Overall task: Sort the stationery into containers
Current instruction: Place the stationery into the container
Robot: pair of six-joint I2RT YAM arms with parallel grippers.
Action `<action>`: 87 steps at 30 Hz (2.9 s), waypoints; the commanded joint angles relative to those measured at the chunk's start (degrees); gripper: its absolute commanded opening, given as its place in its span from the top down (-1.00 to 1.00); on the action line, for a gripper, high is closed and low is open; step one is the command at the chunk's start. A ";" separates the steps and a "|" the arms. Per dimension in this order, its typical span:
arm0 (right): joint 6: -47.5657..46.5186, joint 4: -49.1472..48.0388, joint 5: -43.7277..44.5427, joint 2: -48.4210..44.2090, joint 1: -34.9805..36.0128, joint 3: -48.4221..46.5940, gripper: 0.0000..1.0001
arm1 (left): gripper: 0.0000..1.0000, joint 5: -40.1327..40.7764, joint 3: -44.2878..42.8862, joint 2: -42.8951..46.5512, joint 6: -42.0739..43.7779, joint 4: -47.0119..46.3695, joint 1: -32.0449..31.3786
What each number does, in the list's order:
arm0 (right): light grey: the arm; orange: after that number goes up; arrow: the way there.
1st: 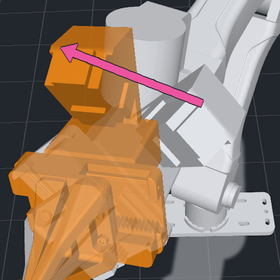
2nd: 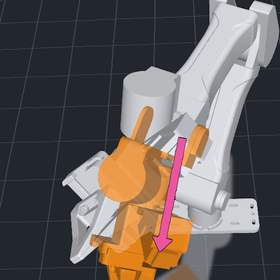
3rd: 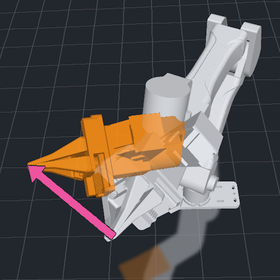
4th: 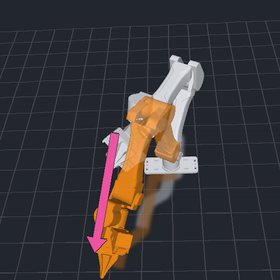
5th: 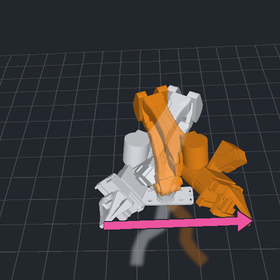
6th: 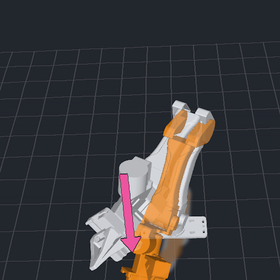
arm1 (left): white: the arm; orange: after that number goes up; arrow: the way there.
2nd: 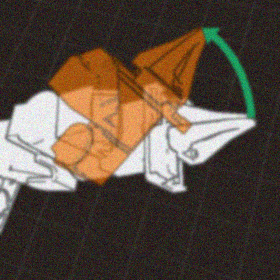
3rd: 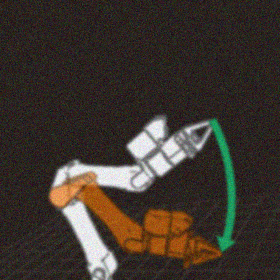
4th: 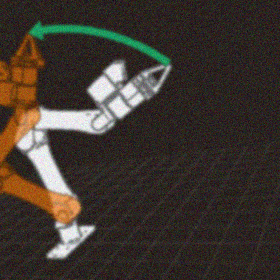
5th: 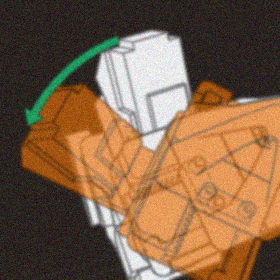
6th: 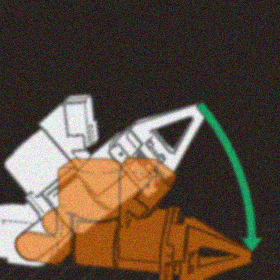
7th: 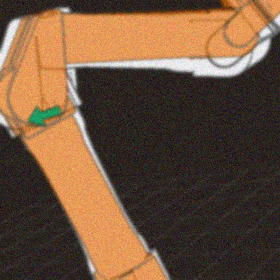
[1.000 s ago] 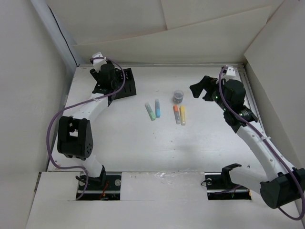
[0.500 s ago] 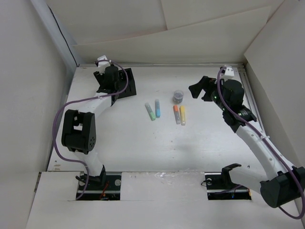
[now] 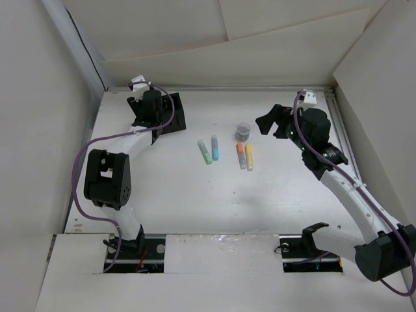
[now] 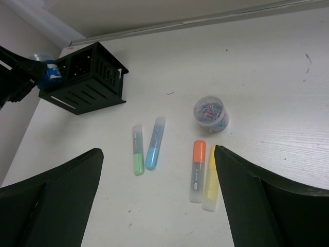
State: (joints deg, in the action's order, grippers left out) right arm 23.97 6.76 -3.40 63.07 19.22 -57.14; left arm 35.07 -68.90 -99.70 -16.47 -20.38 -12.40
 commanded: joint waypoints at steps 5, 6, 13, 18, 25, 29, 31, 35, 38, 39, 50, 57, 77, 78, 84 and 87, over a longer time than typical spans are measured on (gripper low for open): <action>-0.76 -3.42 0.76 -1.72 0.55 -0.16 -0.91 | 0.57 2.63 2.37 2.23 -0.05 -5.99 -1.39; -0.76 -3.42 0.76 -1.72 0.55 -0.16 -0.91 | 0.53 3.59 2.37 2.23 -0.92 -5.99 -2.27; -0.76 -3.95 0.76 -1.19 1.08 -0.16 -0.91 | 0.07 3.08 5.45 7.85 -7.34 -3.36 -2.80; -0.76 -4.48 0.23 -1.19 1.08 -0.16 -0.91 | -0.42 2.81 5.45 12.16 -7.35 -1.16 -2.80; -0.76 -4.48 0.23 -1.19 1.61 0.37 -0.91 | -0.46 1.42 -2.15 9.98 -6.82 5.15 -2.80; -0.76 -4.48 0.23 -1.19 1.61 0.37 -0.91 | -0.51 -2.73 -13.17 2.86 -6.82 16.94 -1.22; -0.76 -4.48 0.23 -1.19 1.61 0.37 -0.91 | -0.59 -3.86 -16.94 0.48 -5.33 20.27 -1.22; -0.76 -4.48 -0.29 -0.67 2.22 0.37 -0.91 | -0.75 -4.48 -24.40 -3.48 -4.80 27.91 -0.69; -0.76 -4.48 -0.29 -0.67 2.75 0.37 -0.96 | -0.84 -5.01 -28.38 -6.55 -4.19 33.45 -0.69; -0.76 -4.48 -0.29 -0.67 2.75 0.37 -1.00 | -0.84 -5.01 -30.65 -7.34 -4.19 34.70 -0.69; -0.76 -4.48 -0.29 -0.67 2.75 0.37 -1.00 | -0.71 -0.18 -27.43 -5.69 -5.33 34.37 -0.69; -0.76 -4.48 -0.29 -0.67 2.75 0.89 -1.00 | -0.71 -2.64 -32.60 -9.98 -4.28 39.97 1.51; -1.29 -4.48 0.23 -0.67 4.42 0.89 -1.00 | -0.13 -2.90 -37.01 -15.79 -1.28 40.69 3.18; -1.29 -4.48 0.23 -0.67 4.42 0.89 -1.00 | 0.00 -2.90 -37.00 -15.79 -1.28 40.68 3.18; -1.29 -4.48 0.23 -0.67 4.42 0.89 -1.00 | 0.30 -0.80 -30.79 -10.00 -1.90 35.69 2.65; -1.29 -4.48 0.23 -0.14 4.42 0.89 -1.00 | 0.40 2.71 -26.04 -6.22 -1.90 31.48 1.25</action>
State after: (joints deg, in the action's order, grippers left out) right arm 23.46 5.50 -3.40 62.85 23.22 -56.05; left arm 32.99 -98.15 -113.40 -18.50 15.49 -10.04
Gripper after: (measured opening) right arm 0.998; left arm 0.605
